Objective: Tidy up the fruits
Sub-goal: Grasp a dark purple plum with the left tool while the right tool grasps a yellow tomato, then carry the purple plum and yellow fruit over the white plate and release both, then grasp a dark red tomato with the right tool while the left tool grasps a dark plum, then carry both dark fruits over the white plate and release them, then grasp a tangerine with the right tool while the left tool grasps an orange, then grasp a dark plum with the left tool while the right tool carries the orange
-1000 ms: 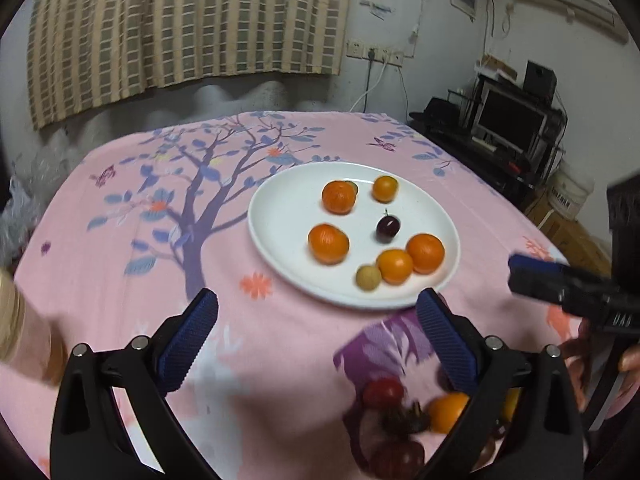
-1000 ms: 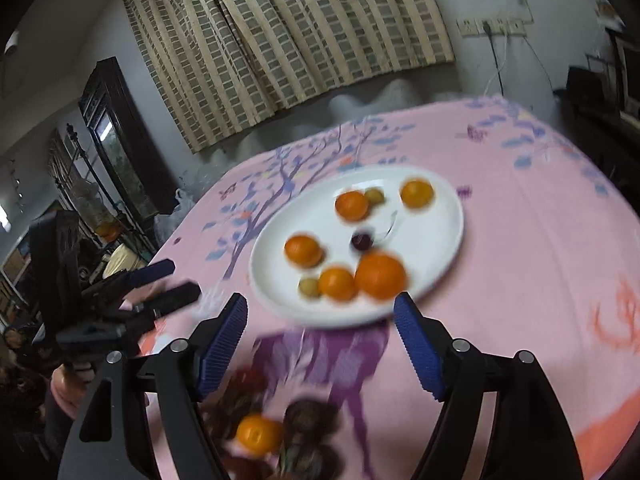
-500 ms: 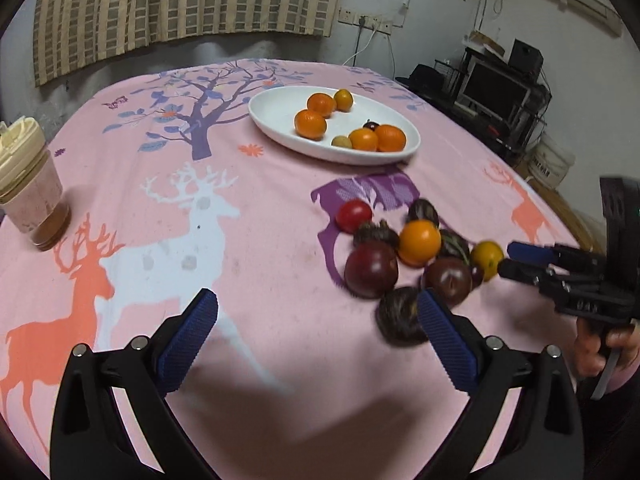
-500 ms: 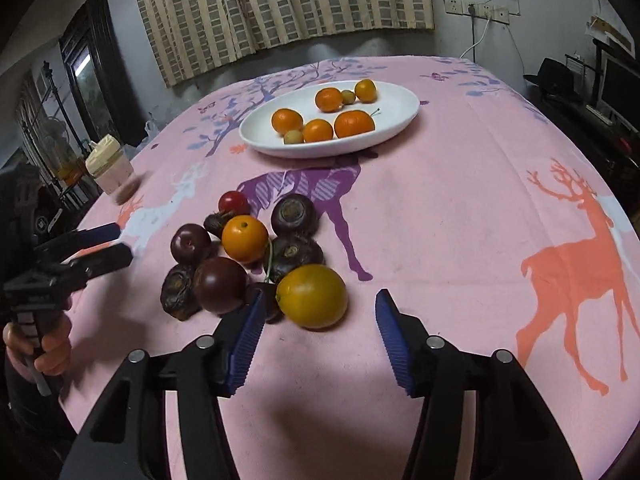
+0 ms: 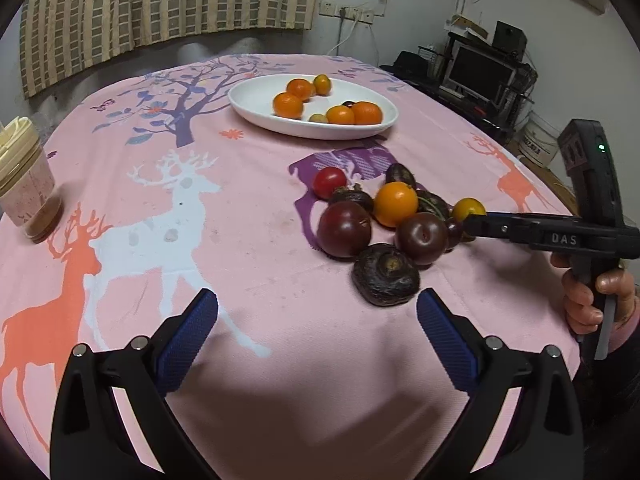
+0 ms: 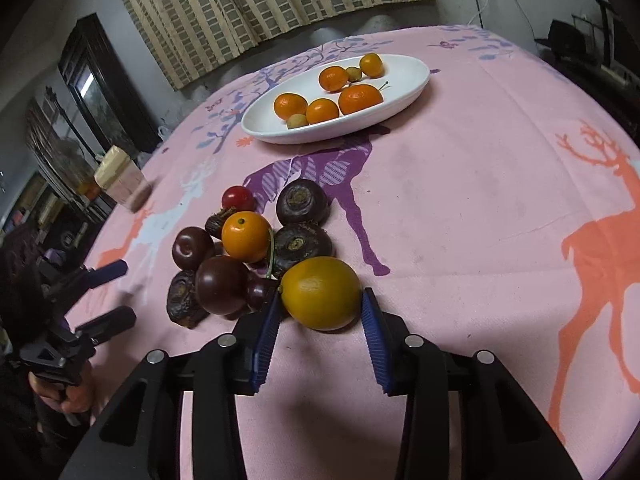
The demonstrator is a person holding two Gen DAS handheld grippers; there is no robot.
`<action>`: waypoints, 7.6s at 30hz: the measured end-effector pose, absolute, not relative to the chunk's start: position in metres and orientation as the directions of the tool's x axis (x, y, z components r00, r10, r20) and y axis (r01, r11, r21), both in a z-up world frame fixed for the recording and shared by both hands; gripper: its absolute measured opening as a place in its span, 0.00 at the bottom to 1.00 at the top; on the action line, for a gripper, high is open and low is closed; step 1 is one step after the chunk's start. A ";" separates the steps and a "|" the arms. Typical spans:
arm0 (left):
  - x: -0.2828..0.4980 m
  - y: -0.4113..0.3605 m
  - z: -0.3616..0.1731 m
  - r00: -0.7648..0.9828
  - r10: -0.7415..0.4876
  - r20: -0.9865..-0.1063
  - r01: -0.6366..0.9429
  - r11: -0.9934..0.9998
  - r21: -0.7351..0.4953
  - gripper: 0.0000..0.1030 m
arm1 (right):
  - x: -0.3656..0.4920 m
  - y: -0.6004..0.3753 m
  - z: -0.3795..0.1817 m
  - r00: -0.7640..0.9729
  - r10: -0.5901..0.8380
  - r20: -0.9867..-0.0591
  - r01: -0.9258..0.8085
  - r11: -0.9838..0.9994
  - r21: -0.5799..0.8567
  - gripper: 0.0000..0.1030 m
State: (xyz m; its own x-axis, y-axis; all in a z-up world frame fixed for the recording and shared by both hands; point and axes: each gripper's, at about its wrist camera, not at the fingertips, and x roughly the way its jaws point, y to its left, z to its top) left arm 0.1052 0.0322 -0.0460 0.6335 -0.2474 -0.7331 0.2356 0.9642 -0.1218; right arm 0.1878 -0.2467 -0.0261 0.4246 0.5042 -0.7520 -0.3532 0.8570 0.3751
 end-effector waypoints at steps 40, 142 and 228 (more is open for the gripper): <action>0.218 0.009 0.020 0.678 -0.308 -0.667 0.295 0.946 -0.136 0.43 | 0.260 -0.249 0.033 0.588 0.589 -0.554 -0.389 0.807 0.445 0.40; 0.180 0.006 -0.069 0.492 -0.342 -0.801 0.388 0.909 -0.150 0.37 | 0.136 -0.202 0.014 0.612 0.346 -0.712 -0.396 0.913 0.103 0.39; 0.205 -0.008 -0.067 0.508 -0.299 -0.808 0.395 0.914 -0.091 0.49 | 0.250 -0.196 0.010 0.467 0.590 -0.659 -0.572 0.769 0.284 0.37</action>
State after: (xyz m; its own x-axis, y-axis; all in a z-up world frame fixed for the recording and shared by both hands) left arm 0.2046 -0.0082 -0.0669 0.5082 -0.2993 -0.8075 0.3945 0.9144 -0.0906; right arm 0.2499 -0.1958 0.0096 0.4667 0.5900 -0.6589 -0.5721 0.7695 0.2839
